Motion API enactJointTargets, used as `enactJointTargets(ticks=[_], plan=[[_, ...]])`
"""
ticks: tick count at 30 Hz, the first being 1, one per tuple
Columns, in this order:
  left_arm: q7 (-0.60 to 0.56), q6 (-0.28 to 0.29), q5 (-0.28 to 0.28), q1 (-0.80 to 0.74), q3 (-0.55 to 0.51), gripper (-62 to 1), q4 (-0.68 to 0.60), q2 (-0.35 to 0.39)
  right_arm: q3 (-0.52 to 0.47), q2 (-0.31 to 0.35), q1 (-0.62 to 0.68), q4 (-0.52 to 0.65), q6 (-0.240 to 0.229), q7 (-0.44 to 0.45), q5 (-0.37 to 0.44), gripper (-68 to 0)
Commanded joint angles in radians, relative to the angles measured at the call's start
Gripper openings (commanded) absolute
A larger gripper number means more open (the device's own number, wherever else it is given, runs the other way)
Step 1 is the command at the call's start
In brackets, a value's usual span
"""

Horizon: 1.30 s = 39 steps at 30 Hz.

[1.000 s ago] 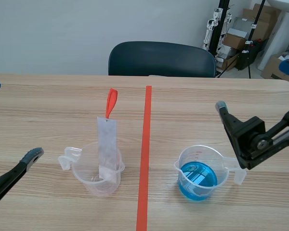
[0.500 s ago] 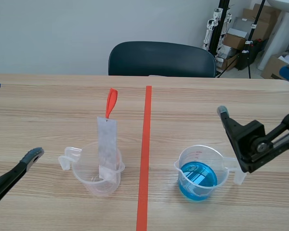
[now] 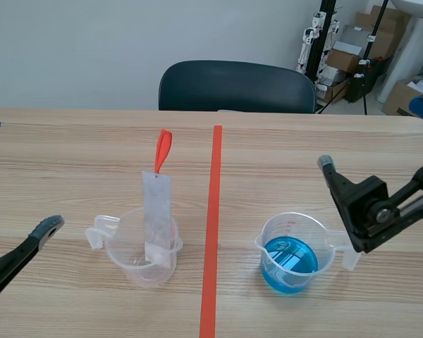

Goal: Do the redox reaction experiment. return to the home posture

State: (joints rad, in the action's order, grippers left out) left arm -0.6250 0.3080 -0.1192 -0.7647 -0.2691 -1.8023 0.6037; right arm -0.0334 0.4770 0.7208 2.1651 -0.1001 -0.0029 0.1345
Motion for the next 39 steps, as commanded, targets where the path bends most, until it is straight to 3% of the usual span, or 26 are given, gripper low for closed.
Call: enactJointTargets(ticks=[1, 39], plan=[[-0.013, -0.006, 0.014, 0.0, -0.002, 1.4, -0.009, -0.005, -0.013, 0.01, -0.008, 0.015, 0.006, 0.008, 0.003, 0.4], [-0.013, -0.007, 0.033, 0.001, -0.002, 1.4, -0.009, -0.005, -0.013, 0.01, -0.008, 0.015, 0.006, 0.008, 0.003, 0.4]])
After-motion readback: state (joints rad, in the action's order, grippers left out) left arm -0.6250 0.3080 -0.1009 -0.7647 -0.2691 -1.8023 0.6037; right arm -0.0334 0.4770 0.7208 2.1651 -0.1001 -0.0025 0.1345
